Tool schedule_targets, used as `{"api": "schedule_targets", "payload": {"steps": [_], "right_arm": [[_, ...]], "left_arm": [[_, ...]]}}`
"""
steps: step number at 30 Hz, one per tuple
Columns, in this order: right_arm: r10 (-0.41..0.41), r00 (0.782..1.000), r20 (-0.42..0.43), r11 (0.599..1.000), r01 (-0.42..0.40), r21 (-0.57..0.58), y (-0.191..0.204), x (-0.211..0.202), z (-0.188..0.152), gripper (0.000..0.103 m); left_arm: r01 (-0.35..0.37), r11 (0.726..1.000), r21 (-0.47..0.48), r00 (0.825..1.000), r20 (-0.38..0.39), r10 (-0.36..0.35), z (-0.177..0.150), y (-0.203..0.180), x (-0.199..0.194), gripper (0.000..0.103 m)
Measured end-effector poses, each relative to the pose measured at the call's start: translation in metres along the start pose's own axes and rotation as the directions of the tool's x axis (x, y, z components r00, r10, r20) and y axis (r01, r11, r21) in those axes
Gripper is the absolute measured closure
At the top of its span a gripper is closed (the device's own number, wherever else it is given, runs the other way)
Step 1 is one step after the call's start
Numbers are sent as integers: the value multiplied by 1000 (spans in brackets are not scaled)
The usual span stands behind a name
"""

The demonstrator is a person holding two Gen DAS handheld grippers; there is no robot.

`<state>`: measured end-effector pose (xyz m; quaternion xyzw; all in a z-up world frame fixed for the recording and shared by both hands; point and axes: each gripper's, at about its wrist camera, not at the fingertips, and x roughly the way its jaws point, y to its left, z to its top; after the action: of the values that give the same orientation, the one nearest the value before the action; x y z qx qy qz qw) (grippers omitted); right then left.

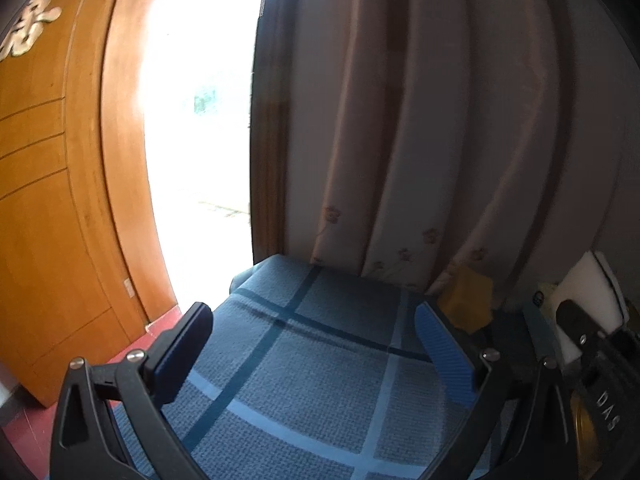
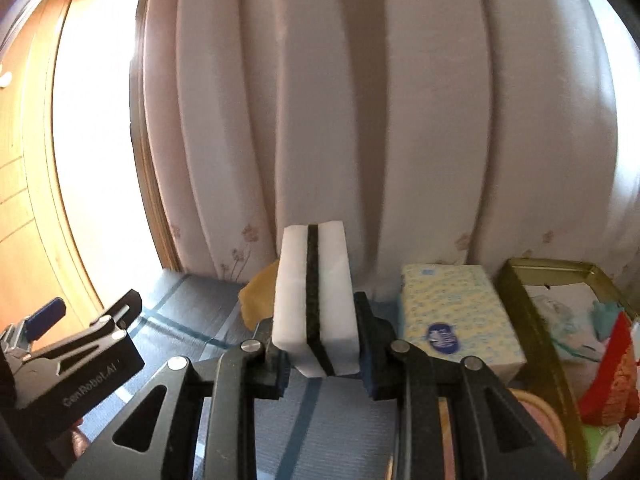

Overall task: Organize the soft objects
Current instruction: 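Grasp the white-and-black sponge with the right gripper and lift it, then grasp the yellow sponge with the left gripper and lift it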

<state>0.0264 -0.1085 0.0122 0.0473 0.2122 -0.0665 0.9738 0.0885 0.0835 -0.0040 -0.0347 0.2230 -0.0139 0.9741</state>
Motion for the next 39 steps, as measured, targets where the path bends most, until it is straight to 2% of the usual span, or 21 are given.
{"api": "schedule_targets", "payload": {"steps": [5, 7, 10, 11, 14, 16, 18, 21, 25, 29, 32, 35, 38, 39], "right_arm": [[10, 1000, 5, 1000, -10, 26, -19, -13, -1, 74], [4, 1000, 26, 999, -5, 31, -24, -15, -1, 74], [-8, 998, 68, 999, 5, 41, -38, -27, -3, 74], [-5, 997, 81, 998, 1, 56, -45, -30, -3, 74], [-11, 995, 103, 994, 0, 111, -63, -37, -2, 74], [-5, 996, 89, 989, -8, 144, -67, -34, -3, 74], [14, 998, 60, 987, -24, 162, -69, -27, -5, 73], [28, 998, 53, 984, -37, 173, -70, -25, -5, 73], [31, 998, 53, 982, -40, 184, -71, -25, -4, 73], [37, 999, 39, 982, -44, 185, -69, -22, -4, 73], [44, 998, 40, 982, -51, 183, -67, -23, -4, 74], [43, 998, 43, 985, -49, 168, -71, -18, -6, 73], [33, 998, 46, 986, -40, 161, -71, -16, -7, 74], [30, 998, 46, 986, -37, 160, -69, -18, -8, 74]], "left_arm": [[39, 995, 92, 999, -2, -39, -3, -22, -1, 0], [92, 989, 116, 996, -11, -92, -3, -33, -1, 0], [145, 979, 141, 989, -59, -138, -1, -50, 7, 0], [159, 975, 155, 984, -100, -144, 1, -59, 15, 0], [145, 968, 207, 981, -154, -114, 6, -82, 30, 0], [129, 958, 256, 983, -162, -89, 9, -98, 39, 1], [122, 954, 274, 983, -164, -78, 13, -110, 46, 1], [161, 949, 271, 974, -201, -107, 12, -126, 60, 1], [138, 941, 309, 971, -232, -66, 4, -145, 81, 3], [134, 938, 320, 948, -316, -27, 1, -153, 104, 26], [147, 943, 298, 930, -367, -29, 2, -152, 118, 59], [172, 955, 243, 923, -377, -71, 7, -142, 124, 62], [172, 962, 214, 936, -341, -91, 11, -133, 119, 64], [166, 963, 210, 944, -315, -95, 14, -130, 113, 64]]}}
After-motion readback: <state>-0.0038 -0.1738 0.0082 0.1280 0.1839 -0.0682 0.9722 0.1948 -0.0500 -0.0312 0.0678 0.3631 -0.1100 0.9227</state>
